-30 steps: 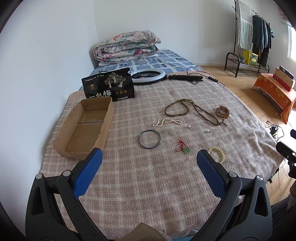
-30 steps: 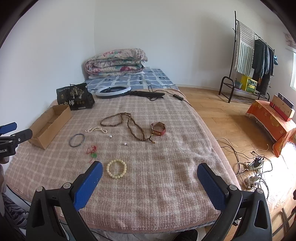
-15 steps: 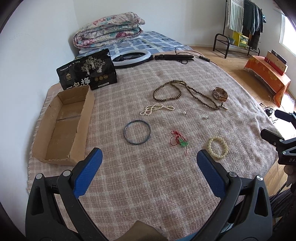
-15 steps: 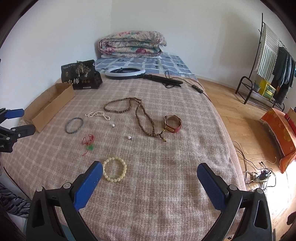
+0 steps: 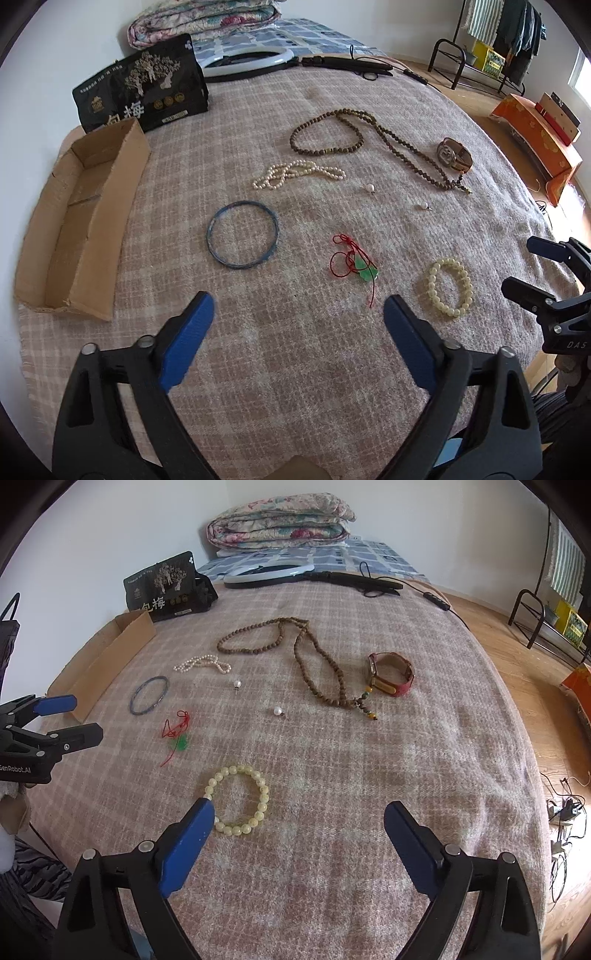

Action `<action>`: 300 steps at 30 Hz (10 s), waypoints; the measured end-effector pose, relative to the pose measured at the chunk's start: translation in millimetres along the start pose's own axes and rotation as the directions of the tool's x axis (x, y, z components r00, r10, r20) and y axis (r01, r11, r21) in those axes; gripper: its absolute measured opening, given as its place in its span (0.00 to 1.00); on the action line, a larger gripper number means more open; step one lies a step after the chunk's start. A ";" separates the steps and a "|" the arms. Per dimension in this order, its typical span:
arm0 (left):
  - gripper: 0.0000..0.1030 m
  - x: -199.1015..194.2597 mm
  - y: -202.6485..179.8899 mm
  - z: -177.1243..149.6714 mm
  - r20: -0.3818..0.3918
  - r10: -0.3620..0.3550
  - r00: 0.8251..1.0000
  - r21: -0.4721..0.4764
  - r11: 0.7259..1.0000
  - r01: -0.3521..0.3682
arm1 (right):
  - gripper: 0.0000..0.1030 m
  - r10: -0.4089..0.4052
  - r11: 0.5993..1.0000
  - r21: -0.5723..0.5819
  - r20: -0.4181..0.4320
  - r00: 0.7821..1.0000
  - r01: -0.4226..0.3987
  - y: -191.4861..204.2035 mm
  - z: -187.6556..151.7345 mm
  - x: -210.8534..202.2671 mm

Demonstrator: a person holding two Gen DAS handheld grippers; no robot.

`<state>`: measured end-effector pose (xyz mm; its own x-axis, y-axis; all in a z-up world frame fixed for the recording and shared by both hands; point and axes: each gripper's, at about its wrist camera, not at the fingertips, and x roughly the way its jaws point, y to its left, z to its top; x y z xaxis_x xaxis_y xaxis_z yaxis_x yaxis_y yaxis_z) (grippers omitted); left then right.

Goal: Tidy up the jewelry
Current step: 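Grasp the red-string jade pendant with the left tool while the right tool grasps the cream bead bracelet, then lift the pendant and bracelet and carry both toward the cardboard tray, then lower the bracelet into the tray and open the right tool while the left tool releases the pendant, then move the left tool to the blue bangle and close on its rim, then lift the blue bangle with the left tool while the right tool grasps a loose pearl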

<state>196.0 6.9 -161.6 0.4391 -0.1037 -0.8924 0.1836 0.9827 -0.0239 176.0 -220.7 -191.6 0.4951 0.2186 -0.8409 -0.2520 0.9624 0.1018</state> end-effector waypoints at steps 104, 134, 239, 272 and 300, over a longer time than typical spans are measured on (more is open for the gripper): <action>0.04 -64.8 102.6 -2.1 0.270 -0.006 0.963 -0.225 0.972 0.069 | 0.05 0.206 0.969 -0.186 0.242 0.948 -0.163 121.6 115.0 -35.4; 0.04 -62.4 250.2 -34.0 0.223 0.161 0.961 -0.459 0.887 -0.042 | 0.05 0.420 0.887 -0.288 0.173 0.891 -0.362 292.5 196.8 49.2; 0.74 27.7 60.5 5.9 0.160 -0.009 0.987 -0.216 0.975 0.044 | 1.00 -0.006 0.998 0.059 0.261 0.965 -0.010 -22.3 74.5 -9.7; 0.78 86.0 52.3 21.0 0.171 0.087 0.981 -0.229 0.972 -0.047 | 1.00 0.050 0.998 -0.033 0.111 0.993 -0.047 -2.0 58.4 40.5; 0.71 86.5 53.2 20.7 0.178 0.089 0.980 -0.221 0.974 -0.048 | 0.28 0.066 0.986 -0.148 -0.034 0.997 -0.070 19.5 68.4 97.1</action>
<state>261.9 47.0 -230.7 0.6036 -0.0414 -0.7962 -0.0369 0.9961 -0.0797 276.0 -169.7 -234.9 0.4489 0.2757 -0.8500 -0.4064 0.9101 0.0806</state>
